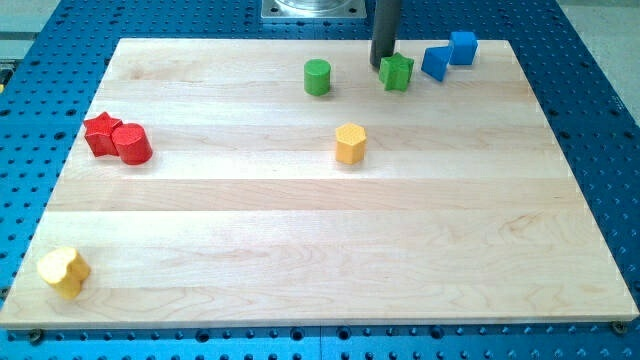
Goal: Move the green circle to the bottom left of the green star
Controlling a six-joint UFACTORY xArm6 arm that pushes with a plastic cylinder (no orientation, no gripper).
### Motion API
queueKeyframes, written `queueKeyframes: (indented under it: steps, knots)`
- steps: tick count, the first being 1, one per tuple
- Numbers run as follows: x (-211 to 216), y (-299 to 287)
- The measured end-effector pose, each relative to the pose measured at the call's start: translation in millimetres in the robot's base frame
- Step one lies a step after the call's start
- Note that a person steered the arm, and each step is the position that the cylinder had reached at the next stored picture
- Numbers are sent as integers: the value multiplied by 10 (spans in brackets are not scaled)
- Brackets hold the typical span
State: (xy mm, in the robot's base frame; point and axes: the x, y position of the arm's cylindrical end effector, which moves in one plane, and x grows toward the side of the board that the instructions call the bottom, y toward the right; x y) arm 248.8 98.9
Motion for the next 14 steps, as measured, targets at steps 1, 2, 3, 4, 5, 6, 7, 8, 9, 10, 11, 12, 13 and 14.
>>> queueKeyframes:
  steps: [1,2,3,4,5,6,7,8,9,10,11,12,13,14]
  knots:
    - [197,32]
    - [381,219]
    - [161,73]
    - [-253,-809]
    - [-121,-1675]
    - [188,-1550]
    - [545,-1178]
    - [799,-1099]
    - [269,-1552]
    - [125,-913]
    - [741,-779]
    - [745,-564]
    - [1055,-1064]
    - [1169,-689]
